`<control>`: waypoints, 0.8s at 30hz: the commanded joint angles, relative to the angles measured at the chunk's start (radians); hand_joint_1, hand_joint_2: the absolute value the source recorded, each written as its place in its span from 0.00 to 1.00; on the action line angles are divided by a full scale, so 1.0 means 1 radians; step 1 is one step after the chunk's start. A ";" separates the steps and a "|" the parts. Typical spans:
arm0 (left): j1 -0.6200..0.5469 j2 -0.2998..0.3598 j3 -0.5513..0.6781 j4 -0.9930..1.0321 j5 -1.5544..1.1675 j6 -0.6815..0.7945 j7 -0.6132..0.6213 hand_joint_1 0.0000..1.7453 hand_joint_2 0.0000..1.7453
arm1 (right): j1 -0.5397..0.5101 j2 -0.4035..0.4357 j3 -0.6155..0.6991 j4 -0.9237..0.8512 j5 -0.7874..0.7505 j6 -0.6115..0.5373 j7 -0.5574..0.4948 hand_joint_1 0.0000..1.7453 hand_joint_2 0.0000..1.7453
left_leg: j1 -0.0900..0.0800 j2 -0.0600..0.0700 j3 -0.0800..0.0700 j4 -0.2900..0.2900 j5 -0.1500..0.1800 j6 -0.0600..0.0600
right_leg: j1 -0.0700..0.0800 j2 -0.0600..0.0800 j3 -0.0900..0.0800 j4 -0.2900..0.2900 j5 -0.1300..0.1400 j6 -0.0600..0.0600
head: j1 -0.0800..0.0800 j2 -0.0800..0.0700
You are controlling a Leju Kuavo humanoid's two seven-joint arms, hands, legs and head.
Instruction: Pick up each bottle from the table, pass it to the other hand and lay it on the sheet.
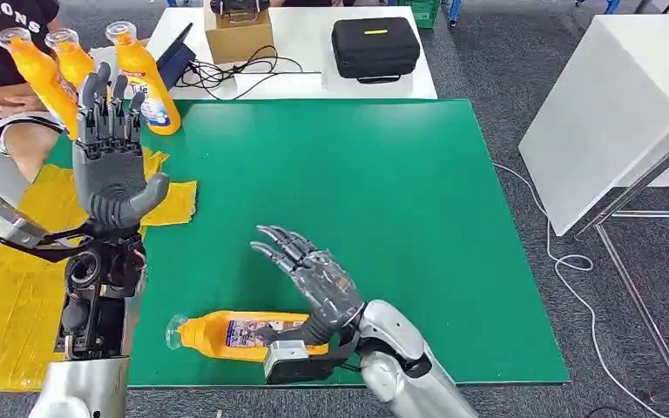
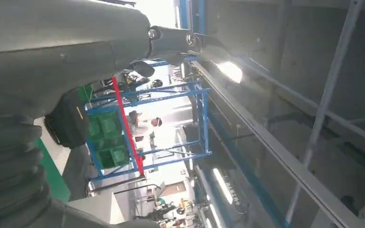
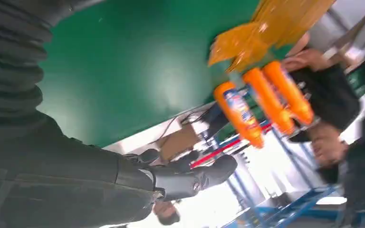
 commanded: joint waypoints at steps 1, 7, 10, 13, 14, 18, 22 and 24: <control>-0.049 0.019 -0.003 0.080 0.003 -0.003 -0.001 0.00 1.00 | -0.053 -0.053 0.082 0.014 -0.007 0.013 -0.001 0.00 1.00 | 0.000 0.000 0.002 0.000 -0.001 -0.001 | 0.000 -0.001 0.002 -0.001 -0.001 0.000 | 0.000 0.000; -0.081 0.016 -0.017 0.112 0.012 -0.010 -0.002 0.00 1.00 | -0.083 -0.038 0.142 0.068 -0.083 0.124 -0.002 0.00 1.00 | 0.000 0.000 0.004 0.000 -0.001 -0.001 | 0.001 -0.001 0.004 -0.001 -0.001 0.000 | 0.000 0.000; -0.098 0.018 -0.029 0.135 0.014 -0.009 -0.002 0.00 1.00 | -0.100 -0.025 0.183 0.143 -0.102 0.163 0.008 0.00 1.00 | 0.001 0.000 0.004 -0.001 -0.001 -0.001 | 0.001 -0.002 0.004 -0.001 -0.001 0.000 | 0.000 0.000; -0.094 0.020 -0.030 0.133 0.024 -0.006 0.000 0.00 1.00 | -0.120 -0.015 0.205 0.203 -0.104 0.163 0.020 0.00 1.00 | 0.000 0.000 0.003 -0.001 -0.001 -0.001 | 0.001 -0.001 0.004 -0.001 -0.001 0.000 | 0.000 0.000; -0.092 0.020 -0.031 0.132 0.026 -0.006 0.000 0.00 1.00 | -0.127 -0.010 0.207 0.223 -0.109 0.168 0.027 0.00 1.00 | 0.000 0.001 0.005 -0.001 -0.001 -0.001 | 0.001 -0.001 0.005 -0.002 -0.001 0.000 | 0.000 0.000; -0.054 0.030 -0.021 0.115 0.032 -0.001 -0.008 0.00 1.00 | -0.160 0.006 0.210 0.340 -0.097 0.178 0.077 0.00 1.00 | 0.000 0.001 0.005 -0.002 -0.001 -0.001 | 0.000 0.000 0.005 -0.002 -0.001 0.000 | 0.000 0.000; -0.049 0.027 -0.014 0.114 0.031 -0.003 -0.015 0.00 1.00 | -0.193 0.028 0.227 0.448 -0.077 0.180 0.093 0.00 1.00 | 0.000 0.003 0.011 -0.003 -0.002 -0.002 | 0.001 0.000 0.011 -0.004 -0.001 0.000 | 0.000 0.000; -0.044 0.021 -0.010 0.101 0.031 -0.003 -0.015 0.00 1.00 | -0.203 0.035 0.237 0.486 -0.069 0.180 0.099 0.00 1.00 | 0.000 0.003 0.008 -0.002 -0.002 -0.001 | 0.000 0.001 0.008 -0.002 -0.001 0.000 | 0.000 0.000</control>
